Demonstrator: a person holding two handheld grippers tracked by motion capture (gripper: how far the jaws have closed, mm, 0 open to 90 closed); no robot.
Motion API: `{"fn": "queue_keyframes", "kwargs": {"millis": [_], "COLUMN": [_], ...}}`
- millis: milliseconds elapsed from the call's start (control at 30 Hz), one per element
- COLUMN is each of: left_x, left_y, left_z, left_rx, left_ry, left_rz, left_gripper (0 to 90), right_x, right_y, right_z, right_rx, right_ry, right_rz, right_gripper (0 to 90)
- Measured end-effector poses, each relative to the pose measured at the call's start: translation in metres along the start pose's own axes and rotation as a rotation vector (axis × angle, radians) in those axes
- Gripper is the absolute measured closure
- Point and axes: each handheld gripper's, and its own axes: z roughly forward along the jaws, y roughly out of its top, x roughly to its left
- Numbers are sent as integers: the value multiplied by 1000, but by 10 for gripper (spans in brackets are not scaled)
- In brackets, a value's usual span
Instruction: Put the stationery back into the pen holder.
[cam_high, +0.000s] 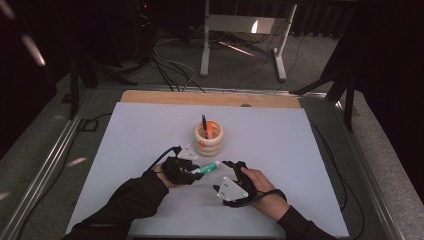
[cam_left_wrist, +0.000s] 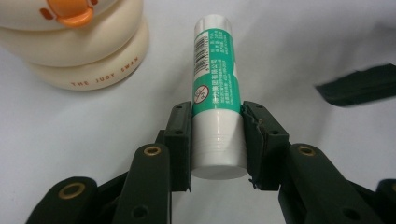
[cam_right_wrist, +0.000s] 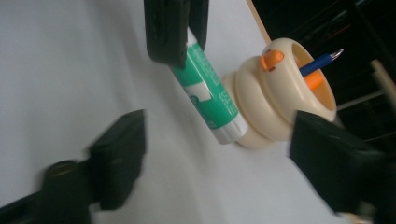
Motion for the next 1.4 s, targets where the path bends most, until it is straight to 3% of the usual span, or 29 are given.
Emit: {"fn": "queue_keyframes", "kwargs": {"millis": [33, 100, 133, 433, 467, 567, 967, 1133, 1267, 1400], "left_x": [0, 0, 0, -1, -2, -3, -6, -7, -7, -7], "left_y": [0, 2, 2, 7, 10, 12, 17, 18, 18, 20], "left_z": [0, 2, 2, 8, 10, 12, 17, 18, 18, 18], "left_rx": [0, 4, 7, 17, 17, 15, 23, 19, 25, 26], "left_ry": [0, -4, -6, -27, -33, -36, -54, -66, -78, -77], "left_rz": [0, 2, 2, -2, -4, -3, -1, -7, -10, -17], "left_gripper": [662, 662, 662, 662, 662, 662, 662, 662, 662, 661], "right_x": [0, 6, 6, 14, 17, 19, 26, 30, 33, 36], "right_y": [0, 0, 0, 3, 4, 5, 6, 4, 3, 1], "right_z": [0, 1, 2, 9, 12, 15, 25, 29, 31, 32], "right_rx": [0, 15, 20, 53, 66, 78, 121, 134, 146, 154], "right_ry": [0, -35, -35, -50, -61, -68, -134, -163, -184, -211], "right_rz": [0, -91, -114, -208, -238, -240, -358, -430, -458, -455], "right_gripper": [255, 355, 380, 471, 487, 520, 589, 608, 614, 638]}}
